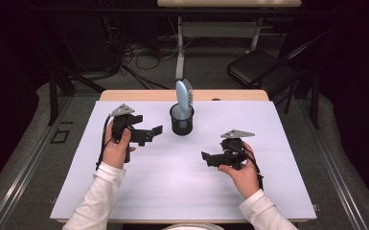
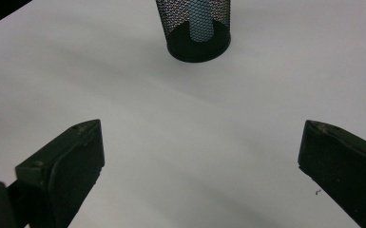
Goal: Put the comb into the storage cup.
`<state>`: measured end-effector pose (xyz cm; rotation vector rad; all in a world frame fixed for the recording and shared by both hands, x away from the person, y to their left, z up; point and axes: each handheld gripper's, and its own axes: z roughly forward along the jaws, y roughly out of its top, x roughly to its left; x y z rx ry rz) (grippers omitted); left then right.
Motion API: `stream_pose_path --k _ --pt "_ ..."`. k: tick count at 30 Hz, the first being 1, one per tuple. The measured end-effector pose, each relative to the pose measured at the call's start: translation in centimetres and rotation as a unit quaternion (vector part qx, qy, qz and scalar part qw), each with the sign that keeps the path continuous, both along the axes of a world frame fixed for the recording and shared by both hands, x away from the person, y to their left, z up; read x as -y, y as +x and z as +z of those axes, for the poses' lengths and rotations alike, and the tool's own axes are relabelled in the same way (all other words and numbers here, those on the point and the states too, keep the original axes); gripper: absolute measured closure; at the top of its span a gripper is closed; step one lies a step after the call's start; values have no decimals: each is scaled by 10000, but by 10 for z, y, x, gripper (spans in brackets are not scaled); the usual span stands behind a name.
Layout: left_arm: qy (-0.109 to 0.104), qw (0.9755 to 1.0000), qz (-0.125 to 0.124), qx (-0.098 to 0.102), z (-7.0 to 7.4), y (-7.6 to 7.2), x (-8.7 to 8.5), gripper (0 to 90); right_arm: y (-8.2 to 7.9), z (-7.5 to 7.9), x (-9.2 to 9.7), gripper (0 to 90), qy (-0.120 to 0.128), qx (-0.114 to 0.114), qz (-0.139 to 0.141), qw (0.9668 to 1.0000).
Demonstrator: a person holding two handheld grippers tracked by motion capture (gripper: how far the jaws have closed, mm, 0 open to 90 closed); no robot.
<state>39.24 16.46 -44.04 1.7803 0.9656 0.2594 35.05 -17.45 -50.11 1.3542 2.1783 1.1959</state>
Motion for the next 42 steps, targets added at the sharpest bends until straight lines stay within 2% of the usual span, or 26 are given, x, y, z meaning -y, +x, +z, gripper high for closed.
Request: stream_pose_path --k 3,8,11,21,42 --pt "-4 10000 -3 -4 0 0 0 9 -1 -3 2 14 79 15 -59 10000" --pt "-10 10000 13 7 0 0 -1 9 -3 -6 5 14 11 98 -82 9999" --pt "-9 10000 25 17 0 0 -1 9 -3 -8 7 14 114 120 -97 9998" --pt "-13 10000 43 7 1 1 -3 9 -4 -13 14 14 154 210 -193 9995" --pt "-23 10000 80 1 0 2 -5 9 -6 -19 26 14 221 190 -345 9990"
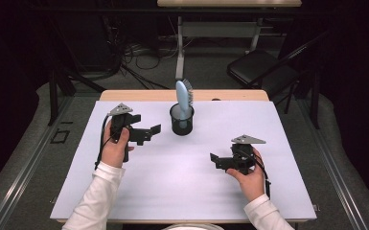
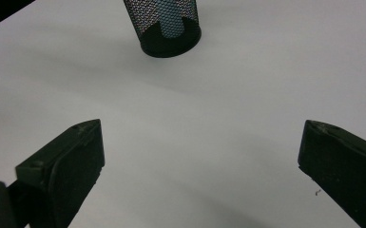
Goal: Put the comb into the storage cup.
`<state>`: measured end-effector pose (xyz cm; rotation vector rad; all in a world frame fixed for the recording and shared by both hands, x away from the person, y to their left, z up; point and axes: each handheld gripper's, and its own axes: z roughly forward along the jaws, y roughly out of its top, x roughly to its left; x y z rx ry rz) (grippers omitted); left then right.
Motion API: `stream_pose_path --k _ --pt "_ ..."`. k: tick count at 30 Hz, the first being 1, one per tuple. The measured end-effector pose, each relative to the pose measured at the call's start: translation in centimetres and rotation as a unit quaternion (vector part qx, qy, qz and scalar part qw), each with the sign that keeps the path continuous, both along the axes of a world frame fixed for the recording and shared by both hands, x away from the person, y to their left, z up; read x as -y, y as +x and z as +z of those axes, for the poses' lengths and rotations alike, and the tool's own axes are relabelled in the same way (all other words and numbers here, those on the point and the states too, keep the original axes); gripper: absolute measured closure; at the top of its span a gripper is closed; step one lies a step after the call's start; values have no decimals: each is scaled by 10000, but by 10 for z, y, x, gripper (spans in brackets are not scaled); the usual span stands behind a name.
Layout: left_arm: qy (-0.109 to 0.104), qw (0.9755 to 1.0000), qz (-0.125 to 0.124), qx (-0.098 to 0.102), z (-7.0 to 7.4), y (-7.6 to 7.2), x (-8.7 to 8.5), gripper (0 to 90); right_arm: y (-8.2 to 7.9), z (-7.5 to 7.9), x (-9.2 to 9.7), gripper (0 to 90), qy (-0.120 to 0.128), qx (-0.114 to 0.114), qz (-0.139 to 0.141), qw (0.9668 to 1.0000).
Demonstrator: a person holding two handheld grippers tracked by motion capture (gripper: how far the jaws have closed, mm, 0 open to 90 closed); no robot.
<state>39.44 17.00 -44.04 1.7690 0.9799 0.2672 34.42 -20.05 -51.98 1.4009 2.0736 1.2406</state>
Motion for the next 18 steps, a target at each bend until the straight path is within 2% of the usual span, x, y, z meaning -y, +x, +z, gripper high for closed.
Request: stream_pose_path --k 18 --pt "-65 10000 71 -11 1 1 -6 9 1 -3 3 15 13 -48 -68 10000"
